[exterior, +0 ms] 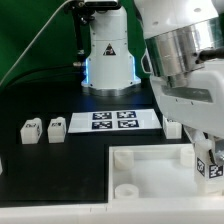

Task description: Assemble one leg

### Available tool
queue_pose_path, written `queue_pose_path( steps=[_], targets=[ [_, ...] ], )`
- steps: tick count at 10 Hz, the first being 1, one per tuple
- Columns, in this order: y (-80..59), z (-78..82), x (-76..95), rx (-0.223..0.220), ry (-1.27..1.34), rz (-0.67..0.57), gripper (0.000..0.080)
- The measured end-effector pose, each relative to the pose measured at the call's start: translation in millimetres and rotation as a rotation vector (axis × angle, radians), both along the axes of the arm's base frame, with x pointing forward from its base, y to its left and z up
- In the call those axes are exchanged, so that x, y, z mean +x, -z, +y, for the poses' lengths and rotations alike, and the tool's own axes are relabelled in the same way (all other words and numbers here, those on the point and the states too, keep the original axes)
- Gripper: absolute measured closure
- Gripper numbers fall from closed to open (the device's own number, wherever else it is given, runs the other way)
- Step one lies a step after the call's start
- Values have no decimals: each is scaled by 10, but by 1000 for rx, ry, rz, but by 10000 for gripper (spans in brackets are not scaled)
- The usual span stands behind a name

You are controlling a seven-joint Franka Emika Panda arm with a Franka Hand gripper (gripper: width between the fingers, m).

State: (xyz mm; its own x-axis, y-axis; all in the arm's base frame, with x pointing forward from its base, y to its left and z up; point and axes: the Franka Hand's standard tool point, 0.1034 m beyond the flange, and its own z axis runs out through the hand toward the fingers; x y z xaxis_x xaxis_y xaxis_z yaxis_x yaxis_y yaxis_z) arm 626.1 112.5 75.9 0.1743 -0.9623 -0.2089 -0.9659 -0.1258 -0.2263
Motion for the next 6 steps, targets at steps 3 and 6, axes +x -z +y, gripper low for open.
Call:
queue_pose_path(
  steps=[3, 6],
  targets=[
    [7, 10, -6, -9, -45, -9, 401],
    [-29, 41, 26, -107, -504, -73, 174]
  ],
)
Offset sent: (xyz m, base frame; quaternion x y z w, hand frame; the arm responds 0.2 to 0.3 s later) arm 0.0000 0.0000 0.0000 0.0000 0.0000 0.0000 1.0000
